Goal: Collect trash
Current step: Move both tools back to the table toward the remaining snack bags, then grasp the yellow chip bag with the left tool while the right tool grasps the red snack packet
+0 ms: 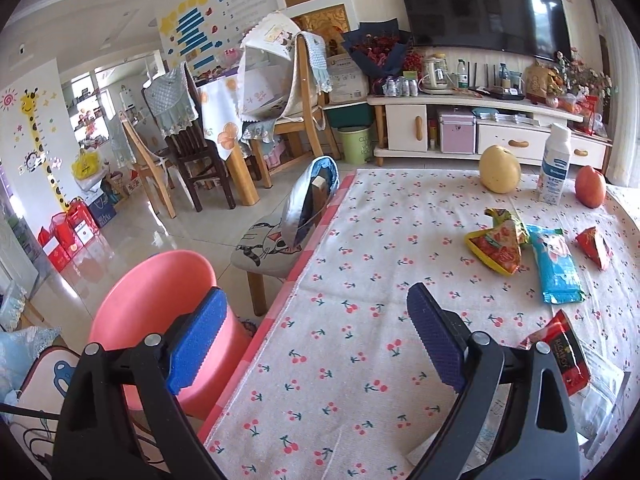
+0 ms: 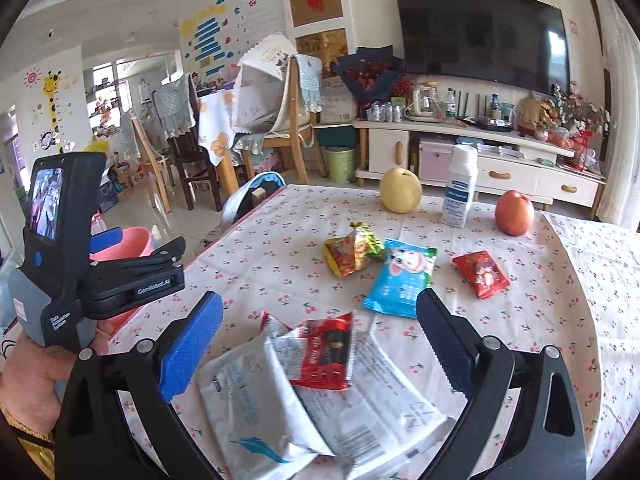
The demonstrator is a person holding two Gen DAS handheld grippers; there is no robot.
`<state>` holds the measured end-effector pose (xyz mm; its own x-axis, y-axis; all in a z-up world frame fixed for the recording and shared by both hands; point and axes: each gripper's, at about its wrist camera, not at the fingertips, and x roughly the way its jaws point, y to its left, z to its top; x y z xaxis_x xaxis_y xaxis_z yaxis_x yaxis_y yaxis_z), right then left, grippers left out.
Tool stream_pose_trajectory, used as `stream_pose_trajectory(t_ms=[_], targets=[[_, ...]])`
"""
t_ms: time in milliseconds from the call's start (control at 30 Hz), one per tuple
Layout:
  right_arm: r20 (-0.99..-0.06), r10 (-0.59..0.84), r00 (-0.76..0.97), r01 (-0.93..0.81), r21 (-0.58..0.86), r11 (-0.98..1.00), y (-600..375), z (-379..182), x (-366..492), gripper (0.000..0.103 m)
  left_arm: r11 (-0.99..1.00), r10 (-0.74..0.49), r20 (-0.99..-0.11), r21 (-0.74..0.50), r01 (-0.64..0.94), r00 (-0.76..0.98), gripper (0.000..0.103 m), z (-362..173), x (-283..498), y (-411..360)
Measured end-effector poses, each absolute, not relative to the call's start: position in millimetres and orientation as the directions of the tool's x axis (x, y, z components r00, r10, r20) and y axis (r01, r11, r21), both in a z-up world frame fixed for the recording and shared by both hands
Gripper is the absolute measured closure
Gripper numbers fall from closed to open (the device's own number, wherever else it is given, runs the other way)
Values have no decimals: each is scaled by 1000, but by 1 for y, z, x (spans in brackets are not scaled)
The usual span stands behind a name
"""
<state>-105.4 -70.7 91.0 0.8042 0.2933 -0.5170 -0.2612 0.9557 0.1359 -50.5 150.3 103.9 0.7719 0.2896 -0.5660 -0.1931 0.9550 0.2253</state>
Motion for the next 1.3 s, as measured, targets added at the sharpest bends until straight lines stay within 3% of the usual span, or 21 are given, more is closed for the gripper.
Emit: stream_pose_trajectory(t_ms=[433, 667, 900, 1300], targets=[[-534, 228, 814, -113, 240, 964, -156, 92, -91, 6, 985, 164, -625, 140, -98, 763, 11, 105, -62, 112], [-529, 138, 837, -15, 229, 973, -203, 96, -83, 6, 999, 14, -648, 33, 10, 761, 11, 112, -54, 89], [-602, 115, 790, 42, 240, 970, -244, 80, -56, 6, 977, -143, -673, 23, 214, 726, 11, 97, -16, 54], [-691, 180, 700, 1, 252, 968, -244, 32, 21, 6, 929, -256, -729, -4, 370, 635, 11, 61, 67, 28]])
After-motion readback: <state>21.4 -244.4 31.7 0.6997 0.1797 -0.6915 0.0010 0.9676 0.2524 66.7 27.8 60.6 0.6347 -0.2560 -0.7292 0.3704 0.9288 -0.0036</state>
